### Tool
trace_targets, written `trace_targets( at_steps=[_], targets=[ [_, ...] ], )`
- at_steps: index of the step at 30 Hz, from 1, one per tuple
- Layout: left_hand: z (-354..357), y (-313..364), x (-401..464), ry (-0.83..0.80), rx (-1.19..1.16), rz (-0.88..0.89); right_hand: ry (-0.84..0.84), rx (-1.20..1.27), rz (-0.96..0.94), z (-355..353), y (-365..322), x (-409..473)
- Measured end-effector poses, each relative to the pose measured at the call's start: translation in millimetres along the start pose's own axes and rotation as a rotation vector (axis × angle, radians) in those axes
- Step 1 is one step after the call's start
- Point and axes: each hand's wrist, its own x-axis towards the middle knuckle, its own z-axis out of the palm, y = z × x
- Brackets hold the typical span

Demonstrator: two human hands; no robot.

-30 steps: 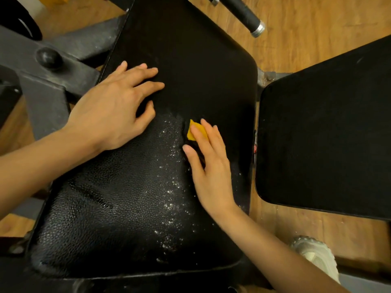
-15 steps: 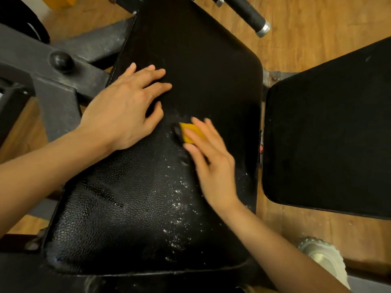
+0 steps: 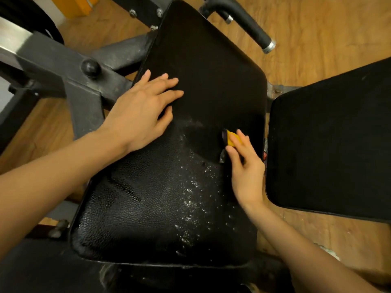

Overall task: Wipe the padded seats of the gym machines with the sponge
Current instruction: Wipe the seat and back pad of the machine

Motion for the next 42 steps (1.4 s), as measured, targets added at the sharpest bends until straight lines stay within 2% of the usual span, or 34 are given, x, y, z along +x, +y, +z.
trace_targets(
  at_steps=[2,3,6,9,10,12,14,16,20,22,25,27,29,32,34,38,42],
  targets=[
    [-6,-2,-17,0.006,-0.014,-0.027,0.05,-0.041,0.1,6,-9,5],
    [-8,-4,-27,0.004,-0.005,-0.027,0.027,-0.058,0.078,15,-21,5],
    [-11,-3,-58,-0.018,-0.037,-0.049,-0.162,-0.063,-0.121,38,-57,2],
    [-6,4,-71,0.006,-0.164,-0.113,-0.292,-0.118,-0.282,25,-46,11],
    [-4,6,-72,0.023,-0.186,-0.125,-0.257,-0.129,-0.255,16,-34,16],
    [-3,9,-72,0.059,-0.213,-0.155,-0.112,-0.124,-0.086,3,-19,26],
    [-3,9,-71,0.074,-0.226,-0.168,-0.025,-0.138,0.066,15,-28,31],
    [-3,9,-70,0.087,-0.233,-0.167,-0.072,-0.151,-0.008,39,-53,33],
    [-3,11,-70,0.086,-0.23,-0.171,-0.255,-0.215,-0.32,50,-74,43],
    [-4,12,-70,0.085,-0.233,-0.166,-0.232,-0.227,-0.264,46,-72,62],
    [-4,11,-70,0.085,-0.228,-0.167,-0.054,-0.143,-0.014,60,-85,64],
    [-2,11,-70,0.092,-0.22,-0.162,-0.054,-0.106,-0.13,67,-89,27],
    [-1,10,-69,0.101,-0.217,-0.161,-0.142,-0.069,-0.255,60,-79,-29],
    [-1,9,-69,0.11,-0.211,-0.173,-0.214,-0.006,-0.307,45,-65,-52],
    [-1,10,-69,0.105,-0.209,-0.166,-0.161,-0.032,-0.279,57,-67,-14],
    [-2,10,-68,0.097,-0.205,-0.18,0.007,-0.046,-0.009,76,-92,42],
    [-1,9,-68,0.098,-0.214,-0.169,-0.119,-0.02,-0.175,65,-84,-33]
  ],
)
